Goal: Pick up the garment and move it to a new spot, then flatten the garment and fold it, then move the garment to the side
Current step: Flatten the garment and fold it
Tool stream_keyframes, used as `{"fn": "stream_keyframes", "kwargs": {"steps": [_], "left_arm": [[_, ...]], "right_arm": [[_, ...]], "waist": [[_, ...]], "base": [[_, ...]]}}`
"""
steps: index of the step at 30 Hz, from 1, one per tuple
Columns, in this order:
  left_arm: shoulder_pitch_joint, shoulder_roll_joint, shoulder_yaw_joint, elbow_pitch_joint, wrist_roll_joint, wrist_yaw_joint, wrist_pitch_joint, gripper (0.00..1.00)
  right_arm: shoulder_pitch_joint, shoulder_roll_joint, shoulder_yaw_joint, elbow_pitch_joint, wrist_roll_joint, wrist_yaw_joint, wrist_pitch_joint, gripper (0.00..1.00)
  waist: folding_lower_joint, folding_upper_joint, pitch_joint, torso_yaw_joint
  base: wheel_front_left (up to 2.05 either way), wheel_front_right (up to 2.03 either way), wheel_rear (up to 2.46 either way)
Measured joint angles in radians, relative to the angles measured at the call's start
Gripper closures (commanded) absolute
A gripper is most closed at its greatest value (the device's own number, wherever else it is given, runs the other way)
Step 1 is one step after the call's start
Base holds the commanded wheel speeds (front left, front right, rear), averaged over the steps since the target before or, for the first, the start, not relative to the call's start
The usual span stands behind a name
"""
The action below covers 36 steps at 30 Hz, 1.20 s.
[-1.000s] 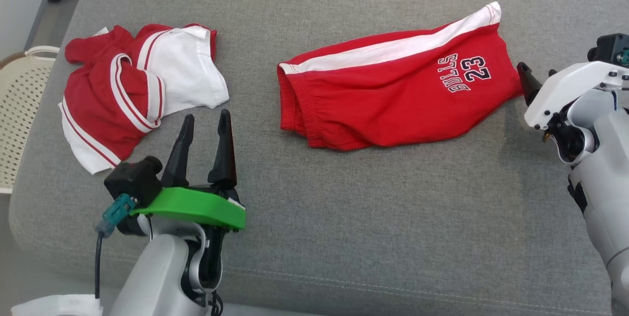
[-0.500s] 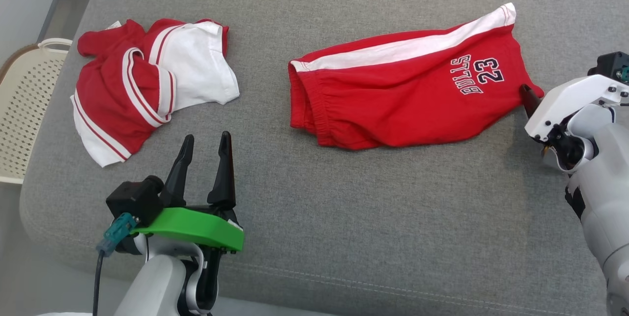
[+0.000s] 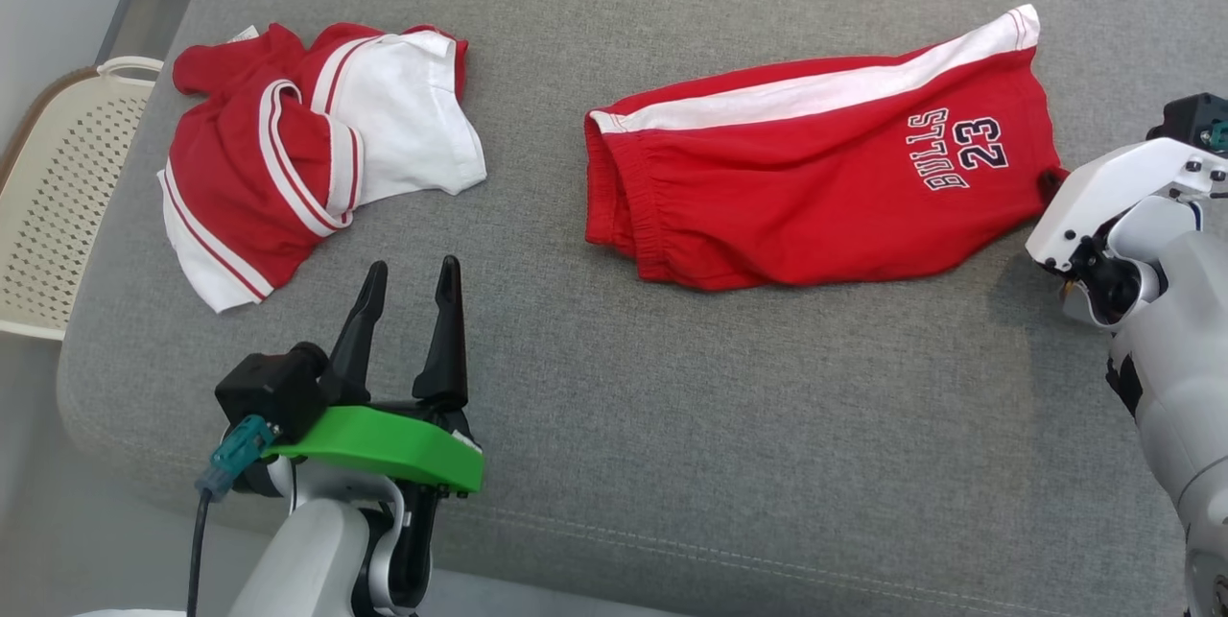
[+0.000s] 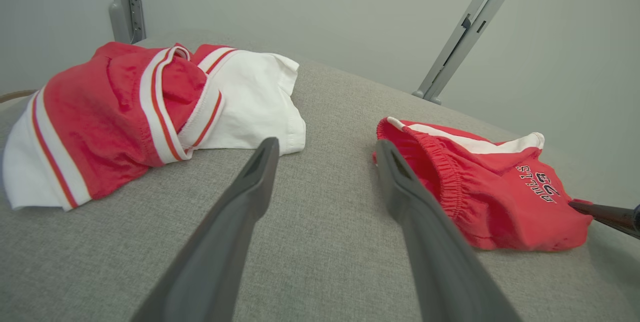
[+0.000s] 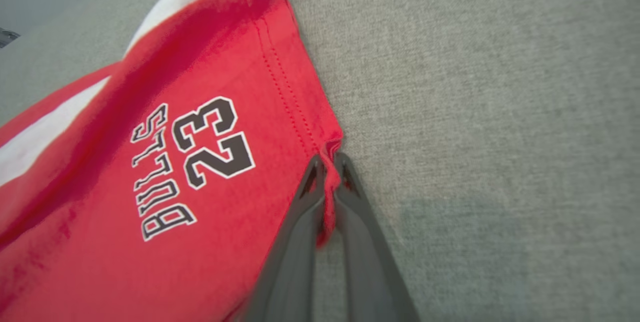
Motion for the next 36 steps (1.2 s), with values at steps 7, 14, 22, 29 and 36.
{"fn": "stream_keyframes", "kwargs": {"steps": [7, 14, 22, 29, 36], "left_arm": [[0.019, 0.009, -0.007, 0.003, 0.002, 0.012, 0.003, 0.00], [0.044, 0.020, -0.008, -0.005, 0.006, 0.029, 0.012, 0.00], [0.075, 0.029, -0.015, -0.010, -0.002, 0.034, 0.030, 0.00], [0.091, 0.033, -0.019, -0.015, -0.005, 0.041, 0.032, 0.00], [0.097, 0.039, -0.018, -0.018, -0.011, 0.044, 0.035, 0.00]], "right_arm": [[0.020, 0.007, 0.003, 0.010, -0.008, 0.000, -0.009, 1.00], [0.084, 0.030, 0.005, -0.049, 0.017, 0.000, -0.012, 1.00], [0.202, 0.051, -0.008, -0.129, 0.045, 0.000, -0.004, 1.00], [0.283, 0.067, -0.023, -0.216, 0.046, 0.000, 0.020, 1.00], [0.365, 0.077, -0.065, -0.328, 0.016, 0.000, 0.064, 1.00]], "waist": [[0.0000, 0.0000, -0.034, -0.006], [0.0000, 0.0000, -0.079, -0.028], [0.0000, 0.0000, -0.136, -0.055], [0.0000, 0.0000, -0.167, -0.079], [0.0000, 0.0000, -0.185, -0.099]], "base": [[0.00, 0.00, 0.00], [0.00, 0.00, 0.00], [0.00, 0.00, 0.00], [0.00, 0.00, 0.00], [0.00, 0.00, 0.00]]}}
